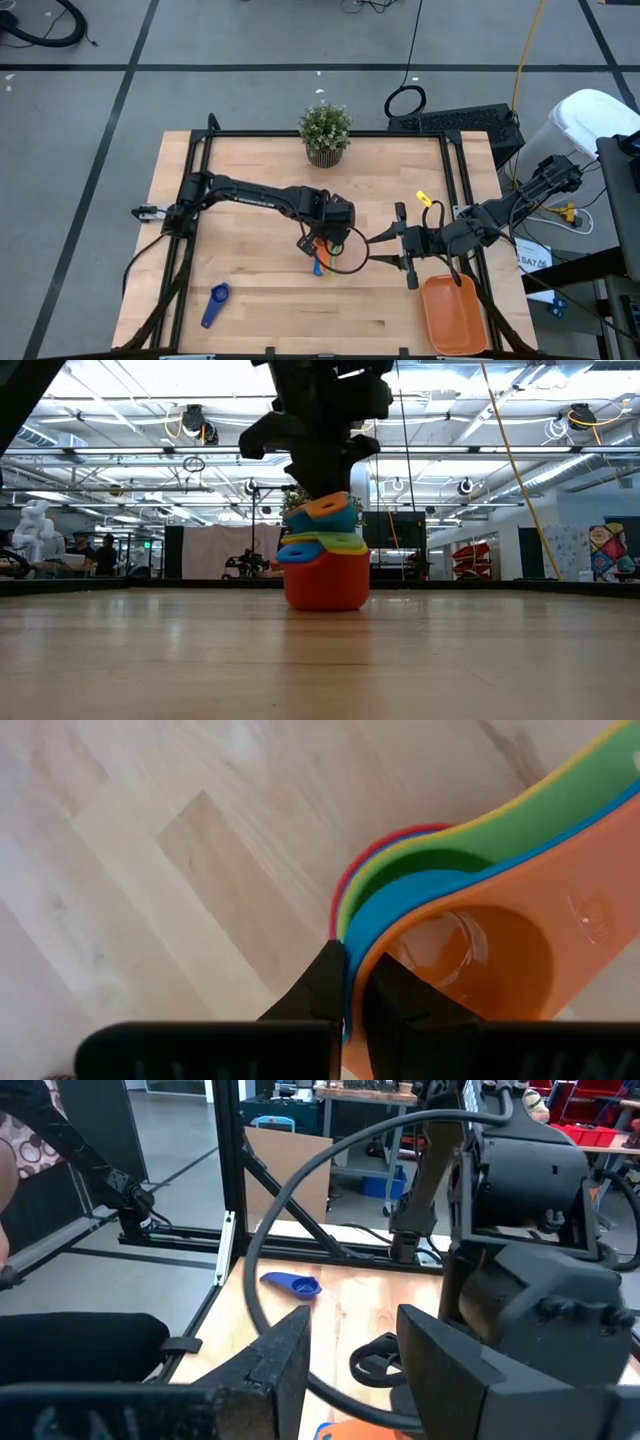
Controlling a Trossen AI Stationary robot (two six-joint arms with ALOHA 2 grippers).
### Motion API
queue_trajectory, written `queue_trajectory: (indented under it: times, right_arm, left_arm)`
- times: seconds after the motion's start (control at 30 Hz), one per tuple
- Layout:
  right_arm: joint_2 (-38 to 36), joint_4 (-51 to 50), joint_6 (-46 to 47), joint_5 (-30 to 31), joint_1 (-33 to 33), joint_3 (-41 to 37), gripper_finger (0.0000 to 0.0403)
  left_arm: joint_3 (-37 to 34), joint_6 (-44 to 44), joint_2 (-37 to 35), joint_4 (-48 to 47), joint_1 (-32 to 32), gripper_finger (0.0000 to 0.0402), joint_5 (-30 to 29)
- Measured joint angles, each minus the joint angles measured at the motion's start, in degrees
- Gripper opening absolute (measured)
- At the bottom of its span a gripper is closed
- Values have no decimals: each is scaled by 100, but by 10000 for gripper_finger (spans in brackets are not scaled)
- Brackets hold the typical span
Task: Nest measuring cups in basket
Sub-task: Stack the nested light blue and orange measuring cups on top of the green measuring cup
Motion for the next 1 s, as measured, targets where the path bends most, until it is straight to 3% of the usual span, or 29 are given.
queue_trajectory:
  times: [0.3, 0.8, 1.0]
  right_arm:
    - [0, -1, 0, 0, 0, 0, 144]
    - [0, -2, 42, 0, 0, 0, 144]
    - [0, -2, 46, 0, 0, 0, 144]
  left_arm:
    - [0, -311, -3, -66, 64, 40, 15]
    - [0, -482, -7, -349, 71, 49, 204]
    - [0, -689, -7, -326, 71, 89, 212]
